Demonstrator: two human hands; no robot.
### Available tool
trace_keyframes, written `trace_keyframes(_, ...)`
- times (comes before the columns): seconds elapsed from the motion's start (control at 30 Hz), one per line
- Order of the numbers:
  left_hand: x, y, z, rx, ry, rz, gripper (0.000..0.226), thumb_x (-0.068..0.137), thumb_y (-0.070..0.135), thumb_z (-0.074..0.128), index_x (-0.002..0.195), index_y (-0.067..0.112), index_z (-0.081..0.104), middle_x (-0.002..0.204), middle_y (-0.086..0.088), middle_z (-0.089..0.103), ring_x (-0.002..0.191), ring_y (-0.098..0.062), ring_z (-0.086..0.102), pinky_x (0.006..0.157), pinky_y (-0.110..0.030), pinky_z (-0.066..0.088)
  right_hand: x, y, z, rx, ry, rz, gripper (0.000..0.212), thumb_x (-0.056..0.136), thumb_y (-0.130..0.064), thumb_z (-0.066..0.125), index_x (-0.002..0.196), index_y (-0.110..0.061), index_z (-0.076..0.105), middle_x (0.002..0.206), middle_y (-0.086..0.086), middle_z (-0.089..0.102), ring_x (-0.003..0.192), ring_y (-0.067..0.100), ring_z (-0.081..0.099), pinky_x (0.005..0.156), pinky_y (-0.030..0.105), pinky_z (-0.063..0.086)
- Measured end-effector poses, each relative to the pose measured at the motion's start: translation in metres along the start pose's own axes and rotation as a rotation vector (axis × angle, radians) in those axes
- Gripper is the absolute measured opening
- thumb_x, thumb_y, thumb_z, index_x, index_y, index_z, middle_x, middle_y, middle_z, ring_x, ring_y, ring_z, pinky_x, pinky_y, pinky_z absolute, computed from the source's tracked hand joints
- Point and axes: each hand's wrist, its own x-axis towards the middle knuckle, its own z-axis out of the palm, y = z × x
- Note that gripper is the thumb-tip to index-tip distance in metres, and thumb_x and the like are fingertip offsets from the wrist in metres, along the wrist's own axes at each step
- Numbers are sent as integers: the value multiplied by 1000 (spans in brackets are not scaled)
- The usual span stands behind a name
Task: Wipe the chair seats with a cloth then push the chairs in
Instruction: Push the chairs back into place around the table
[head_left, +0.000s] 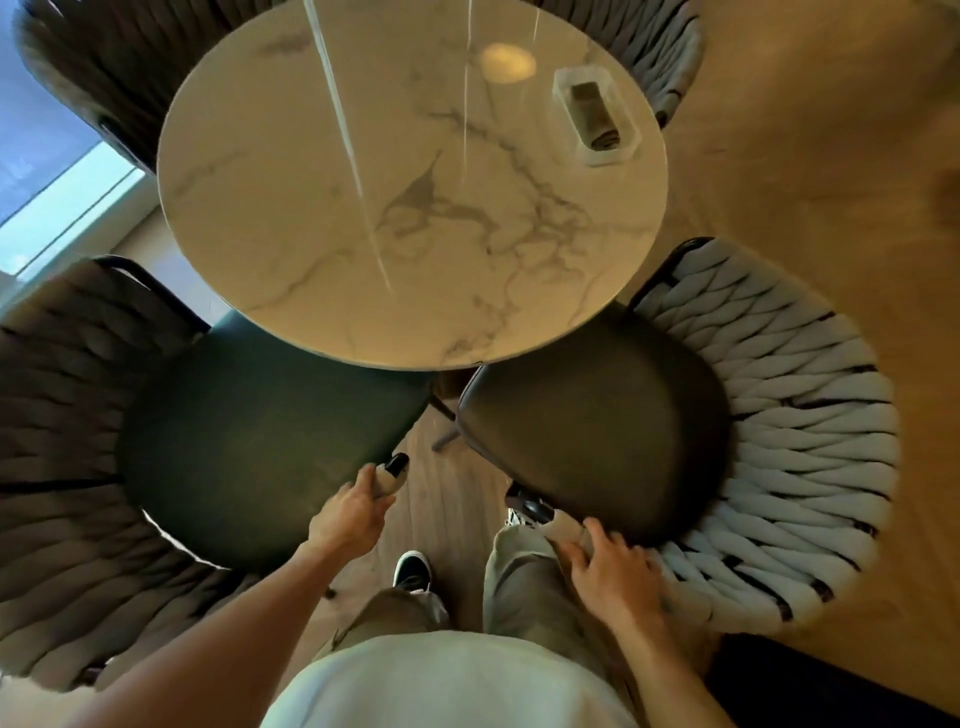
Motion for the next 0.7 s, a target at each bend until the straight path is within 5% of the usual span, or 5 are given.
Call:
trace_keyframes(0.37,-5,-5,1,96,16,14,79,85,30,68,146,33,18,123,-2,55,93,-15,56,71,-33,54,29,22,-32,3,71,60,53,96,-57,25,146,-38,22,141,1,42,126,29,41,102,50,32)
trace_keyframes(0.57,-5,-8,5,140,20,-55,83,81,21,69,144,35,16,107,0,57,80,-15,60,65,-37,58,86,32,-73,83,137,130,48,98,-51,31,145,-39,25,146,3,37,139,30,22,110,66,3)
trace_keyframes(0.7,-6,-7,4,144,27,-81,72,82,16,65,138,35,23,103,1,58,77,-17,59,58,-36,55,102,29,-90,125,167,100,51,95,-42,47,143,-31,32,144,7,40,138,32,26,111,63,5)
